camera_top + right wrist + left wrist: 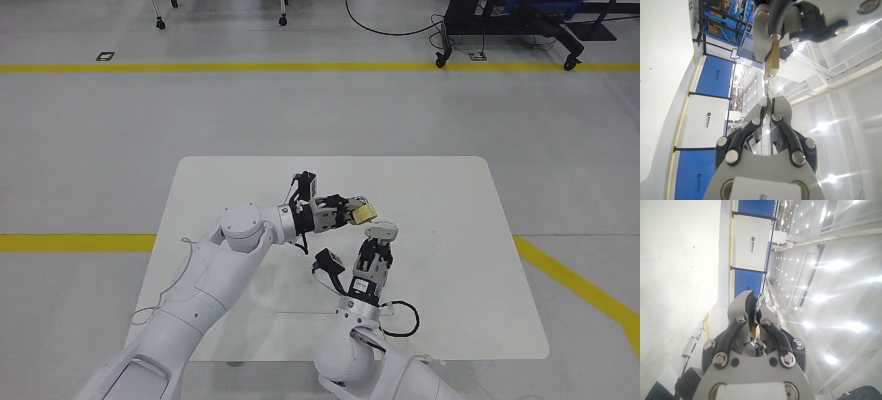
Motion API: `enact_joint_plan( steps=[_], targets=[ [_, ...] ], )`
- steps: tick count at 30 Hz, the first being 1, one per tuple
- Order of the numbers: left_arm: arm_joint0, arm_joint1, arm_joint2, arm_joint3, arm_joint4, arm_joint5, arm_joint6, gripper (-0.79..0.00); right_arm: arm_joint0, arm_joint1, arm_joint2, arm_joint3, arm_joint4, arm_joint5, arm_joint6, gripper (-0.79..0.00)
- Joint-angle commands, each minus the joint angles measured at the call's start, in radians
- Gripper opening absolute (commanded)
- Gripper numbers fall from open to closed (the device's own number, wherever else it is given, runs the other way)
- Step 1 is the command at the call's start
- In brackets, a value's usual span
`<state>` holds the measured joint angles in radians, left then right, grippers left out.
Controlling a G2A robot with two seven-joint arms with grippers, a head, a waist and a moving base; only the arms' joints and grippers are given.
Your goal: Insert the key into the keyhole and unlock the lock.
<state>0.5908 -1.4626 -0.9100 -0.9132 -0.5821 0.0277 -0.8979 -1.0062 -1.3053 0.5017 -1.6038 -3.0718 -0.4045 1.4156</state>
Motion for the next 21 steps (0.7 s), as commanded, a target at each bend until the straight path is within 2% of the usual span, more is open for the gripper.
enact_joint_plan(
  steps=[1,14,21],
  targets=[
    [-0.004,-0.003,0.001,0.008,-0.004,0.003,-0.004,-0.785,0.003,-0.001,-0.003,0.006,0.000,0.000,0.000,-0.785],
    [-0.022,-0.017,0.004,0.049,-0.023,0.016,-0.034,-0.785,0.016,-0.014,-0.021,0.027,0.000,-0.003,-0.003,-0.785],
    [-0.022,-0.020,0.002,0.055,-0.017,0.011,-0.045,-0.785,-0.010,-0.020,0.013,-0.002,0.000,-0.008,-0.042,-0.785]
  ],
)
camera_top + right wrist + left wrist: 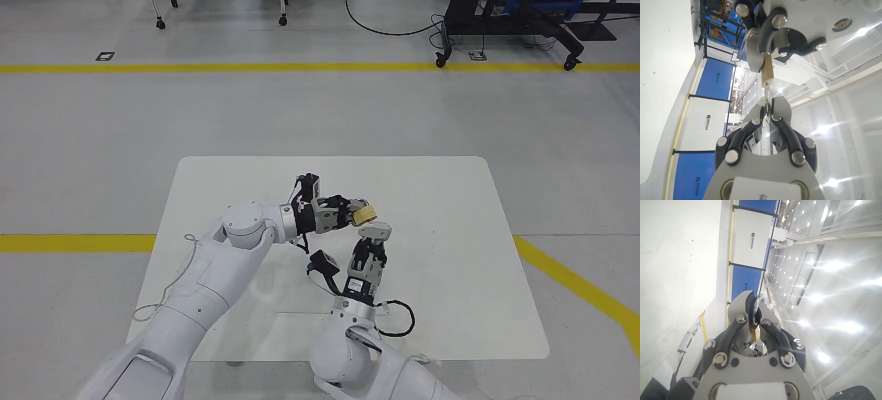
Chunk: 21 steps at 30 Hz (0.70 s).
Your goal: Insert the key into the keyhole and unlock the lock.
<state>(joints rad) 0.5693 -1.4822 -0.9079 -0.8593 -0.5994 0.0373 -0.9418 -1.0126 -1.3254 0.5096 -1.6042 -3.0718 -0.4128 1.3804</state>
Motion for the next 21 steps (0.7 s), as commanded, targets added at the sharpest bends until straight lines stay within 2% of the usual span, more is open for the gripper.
enact_joint_plan(
  steps=[1,9,10,11,12,13,15,21],
  targets=[
    [-0.002,-0.001,0.000,0.003,0.001,0.002,-0.003,-0.785,-0.006,-0.001,0.009,-0.004,0.000,0.000,-0.011,-0.785],
    [-0.008,-0.006,-0.002,0.013,0.002,0.001,-0.016,-0.785,-0.020,-0.006,0.032,-0.012,0.000,0.001,-0.046,-0.785],
    [-0.008,-0.007,-0.003,0.015,0.002,0.002,-0.016,-0.785,-0.022,-0.006,0.036,-0.014,0.000,0.002,-0.048,-0.714],
    [-0.009,-0.007,-0.004,0.016,0.002,0.002,-0.016,-0.785,-0.024,-0.007,0.038,-0.016,0.000,0.002,-0.049,-0.683],
    [-0.009,-0.008,-0.004,0.018,0.002,0.002,-0.017,-0.785,-0.025,-0.007,0.040,-0.019,0.000,0.003,-0.050,-0.545],
    [-0.009,-0.008,-0.005,0.019,0.003,0.001,-0.018,-0.785,-0.027,-0.007,0.043,-0.022,0.000,0.004,-0.050,-0.483],
    [-0.009,-0.009,-0.006,0.022,0.004,0.002,-0.018,-0.785,-0.030,-0.007,0.047,-0.027,0.000,0.006,-0.050,-0.409],
    [-0.007,-0.010,-0.011,0.022,0.009,-0.001,-0.017,-0.785,-0.032,-0.002,0.050,-0.041,0.000,0.011,-0.042,-0.425]
  ],
)
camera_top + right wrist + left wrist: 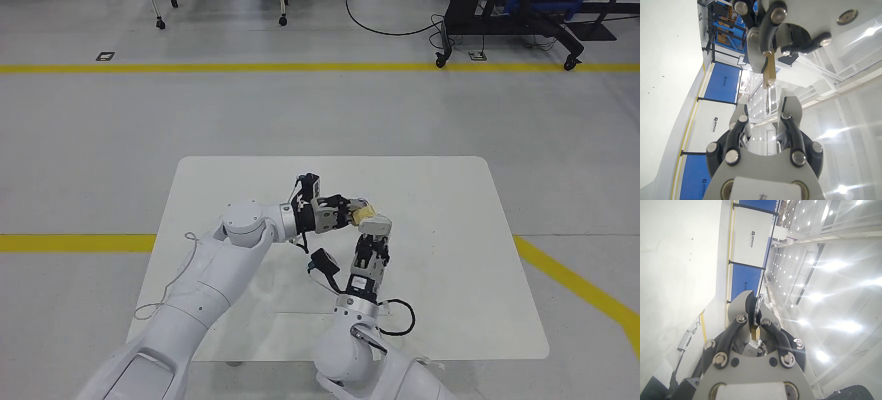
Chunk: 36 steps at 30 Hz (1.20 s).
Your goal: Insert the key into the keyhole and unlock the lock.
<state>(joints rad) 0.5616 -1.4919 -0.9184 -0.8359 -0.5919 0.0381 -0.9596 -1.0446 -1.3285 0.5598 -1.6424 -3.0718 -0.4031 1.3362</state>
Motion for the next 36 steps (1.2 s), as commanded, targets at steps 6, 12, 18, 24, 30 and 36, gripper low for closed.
enact_joint_plan(
  steps=[6,12,18,24,30,36],
  targets=[
    [0.006,0.000,-0.007,-0.007,0.009,-0.003,0.003,-0.785,-0.014,0.011,0.011,-0.025,0.000,0.017,-0.003,-0.419],
    [0.009,0.003,-0.023,-0.008,0.017,-0.007,0.009,-0.785,-0.095,0.030,0.080,-0.116,0.012,0.098,-0.146,-0.345],
    [0.019,0.011,-0.042,-0.025,0.035,-0.014,0.024,-0.785,-0.226,0.067,0.224,-0.249,0.083,0.180,-0.371,-0.249],
    [0.030,0.017,-0.059,-0.044,0.057,-0.013,0.044,-0.785,-0.362,0.102,0.400,-0.370,0.242,0.250,-0.641,-0.268],
    [0.040,0.025,-0.067,-0.077,0.119,-0.029,0.087,-0.785,-0.466,0.125,0.591,-0.436,0.576,0.280,-0.982,-0.382],
    [0.060,0.032,-0.062,-0.129,0.199,-0.019,0.143,-0.785,-0.477,0.140,0.778,-0.363,1.061,0.124,-1.354,-0.416]
  ],
)
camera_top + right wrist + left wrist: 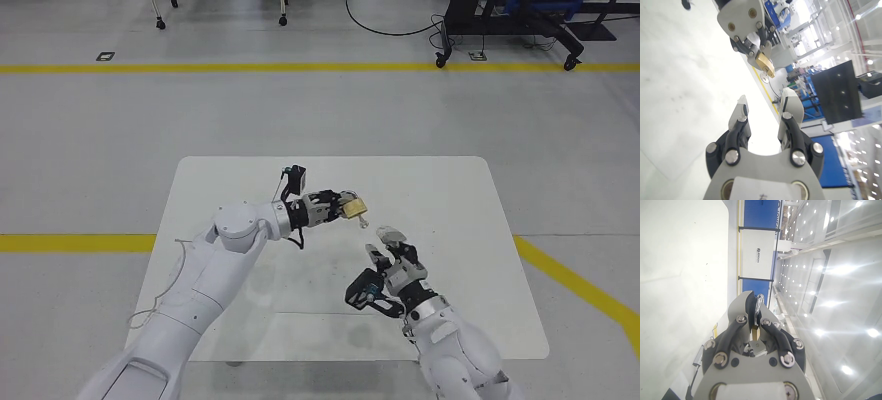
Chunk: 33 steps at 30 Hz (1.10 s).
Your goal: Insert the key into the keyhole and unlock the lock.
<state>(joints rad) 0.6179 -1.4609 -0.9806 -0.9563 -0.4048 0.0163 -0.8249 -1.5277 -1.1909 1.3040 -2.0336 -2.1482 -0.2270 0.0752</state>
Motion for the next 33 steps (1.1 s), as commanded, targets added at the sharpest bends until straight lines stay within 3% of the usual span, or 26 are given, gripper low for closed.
enact_joint_plan(
  steps=[1,3,4,5,8,22,25,26,27,33],
  targets=[
    [0.008,0.002,-0.001,-0.016,0.014,0.005,0.011,-0.785,0.015,0.005,0.059,0.059,0.221,-0.109,-0.154,-0.416],
    [0.014,0.005,-0.009,-0.026,0.019,0.006,0.019,-0.785,0.042,0.009,0.094,0.130,0.387,-0.241,-0.271,-0.391],
    [0.017,0.006,-0.014,-0.031,0.024,0.007,0.022,-0.785,0.059,0.011,0.107,0.174,0.448,-0.304,-0.311,-0.148],
    [0.020,0.008,-0.020,-0.035,0.023,0.006,0.025,-0.785,0.077,0.013,0.117,0.214,0.484,-0.352,-0.325,0.000],
    [0.031,0.014,-0.039,-0.049,0.023,0.005,0.024,-0.785,0.109,0.017,0.122,0.248,0.503,-0.396,-0.296,0.000],
    [0.040,0.018,-0.051,-0.062,0.025,0.005,0.020,-0.785,0.114,0.018,0.123,0.247,0.491,-0.394,-0.287,0.000],
    [0.057,0.018,-0.052,-0.080,0.015,0.006,0.031,-0.785,0.117,0.021,0.128,0.270,0.570,-0.487,-0.322,0.000],
    [0.063,0.019,-0.055,-0.089,0.010,0.009,0.028,-0.785,0.119,0.024,0.139,0.279,0.587,-0.516,-0.332,-0.480],
    [0.067,0.021,-0.059,-0.095,0.007,0.012,0.022,-0.785,0.121,0.028,0.149,0.284,0.603,-0.553,-0.354,-0.785],
    [0.077,0.027,-0.075,-0.107,-0.030,0.030,-0.063,-0.785,0.132,0.045,0.163,0.340,0.715,-0.785,-0.478,-0.785]
  ],
)
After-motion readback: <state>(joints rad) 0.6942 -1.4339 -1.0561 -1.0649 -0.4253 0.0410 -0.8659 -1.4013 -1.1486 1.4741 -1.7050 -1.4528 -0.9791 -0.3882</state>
